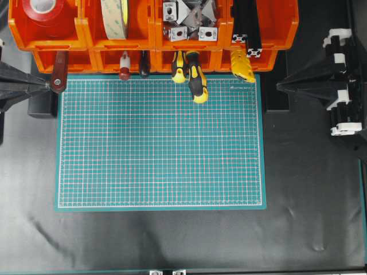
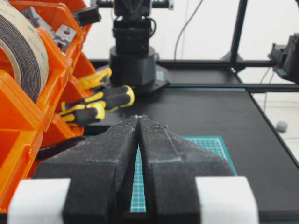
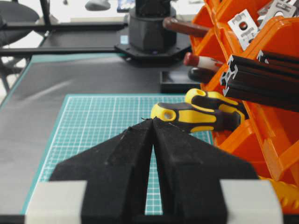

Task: Pick vinyl tape from container rack with left arm.
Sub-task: 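Raise the left gripper and move it toward the red tape in the rack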

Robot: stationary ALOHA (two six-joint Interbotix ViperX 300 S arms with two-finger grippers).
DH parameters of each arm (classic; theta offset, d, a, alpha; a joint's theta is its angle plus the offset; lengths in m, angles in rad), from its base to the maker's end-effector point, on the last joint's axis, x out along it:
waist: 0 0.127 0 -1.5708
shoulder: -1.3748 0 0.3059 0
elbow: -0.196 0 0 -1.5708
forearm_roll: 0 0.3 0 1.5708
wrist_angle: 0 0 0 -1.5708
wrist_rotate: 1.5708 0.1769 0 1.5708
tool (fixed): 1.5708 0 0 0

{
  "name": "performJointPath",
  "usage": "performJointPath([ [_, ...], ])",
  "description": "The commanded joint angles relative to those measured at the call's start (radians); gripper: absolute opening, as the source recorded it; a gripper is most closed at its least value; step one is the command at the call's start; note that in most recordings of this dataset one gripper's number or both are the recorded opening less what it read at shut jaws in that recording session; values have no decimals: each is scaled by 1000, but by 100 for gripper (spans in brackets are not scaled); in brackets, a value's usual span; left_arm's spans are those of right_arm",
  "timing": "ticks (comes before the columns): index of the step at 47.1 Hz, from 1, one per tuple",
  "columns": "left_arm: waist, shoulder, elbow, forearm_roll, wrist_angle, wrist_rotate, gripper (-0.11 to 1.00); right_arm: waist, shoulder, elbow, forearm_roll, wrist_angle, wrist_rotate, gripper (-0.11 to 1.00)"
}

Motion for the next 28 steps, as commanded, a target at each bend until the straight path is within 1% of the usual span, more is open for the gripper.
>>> performJointPath([
  [1,6,9,-91,57,26,-28,5,-9,12,-25,8,-17,9,2],
  [4,9,9,-144,57,89,-57,7,-9,12,-23,12,-18,11,5],
  [7,9,12,-201,57,164,-89,0,-11,15,-23,15,-14,17,0],
  [9,11,17,-241,57,227,-110,0,-9,17,-23,17,-12,23,0],
  [15,17,43,-374,58,454,-167,0,-9,23,-21,17,-11,64,0],
  [16,20,55,-410,58,517,-173,0,-9,23,-21,17,-11,72,0],
  [22,37,126,-546,66,767,-179,0,-9,23,-23,17,-8,126,0],
  [25,52,170,-637,74,904,-175,0,-5,21,-25,17,-2,137,0],
  [28,72,207,-713,74,1005,-167,0,-2,18,-25,15,3,137,0],
])
